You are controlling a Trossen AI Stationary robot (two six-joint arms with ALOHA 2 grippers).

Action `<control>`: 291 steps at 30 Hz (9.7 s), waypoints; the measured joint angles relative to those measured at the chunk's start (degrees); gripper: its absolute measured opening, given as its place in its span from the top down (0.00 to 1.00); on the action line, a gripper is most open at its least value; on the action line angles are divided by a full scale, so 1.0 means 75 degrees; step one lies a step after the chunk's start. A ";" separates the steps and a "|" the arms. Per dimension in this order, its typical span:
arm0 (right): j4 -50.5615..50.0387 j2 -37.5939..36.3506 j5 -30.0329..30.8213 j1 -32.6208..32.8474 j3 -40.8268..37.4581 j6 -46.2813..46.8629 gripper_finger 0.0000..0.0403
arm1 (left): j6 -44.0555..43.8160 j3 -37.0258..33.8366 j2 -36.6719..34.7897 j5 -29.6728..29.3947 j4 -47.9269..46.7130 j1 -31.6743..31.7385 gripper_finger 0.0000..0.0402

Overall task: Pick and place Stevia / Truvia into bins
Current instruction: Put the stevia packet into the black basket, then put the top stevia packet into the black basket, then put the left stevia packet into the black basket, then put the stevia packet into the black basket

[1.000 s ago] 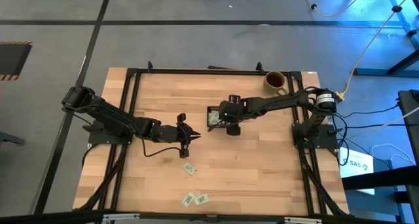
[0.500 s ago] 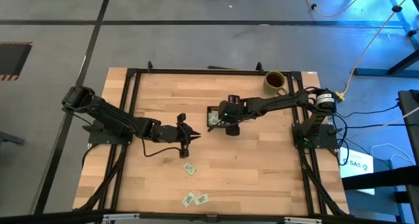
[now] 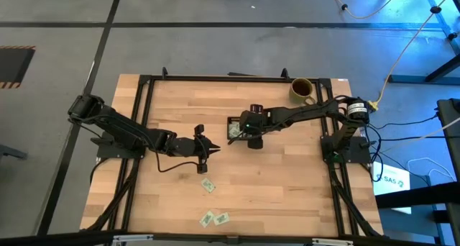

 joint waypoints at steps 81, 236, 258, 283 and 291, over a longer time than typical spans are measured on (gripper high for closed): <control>0.5250 -0.5610 0.0427 0.3456 -0.5100 0.2022 0.78 | 0.0807 0.1688 0.1627 0.2540 -0.0935 -0.1225 0.73; 0.4971 -0.4916 0.0420 0.3451 -0.5103 0.2404 0.78 | -0.0875 0.4268 0.5076 0.2466 -0.3614 -0.3108 0.97; 0.5151 -0.4916 0.0420 0.3448 -0.5097 0.2341 0.78 | 0.0664 0.4179 0.2581 -0.0263 -0.3453 -0.0177 0.99; 0.5177 -0.4916 0.0420 0.3386 -0.5097 0.1757 0.78 | 0.1770 0.4191 0.3777 0.1585 -0.2825 0.2760 0.94; 0.5175 -0.4916 0.0421 0.3386 -0.5097 0.1763 0.78 | 0.1909 0.4191 0.3370 0.1613 -0.3113 0.2663 0.83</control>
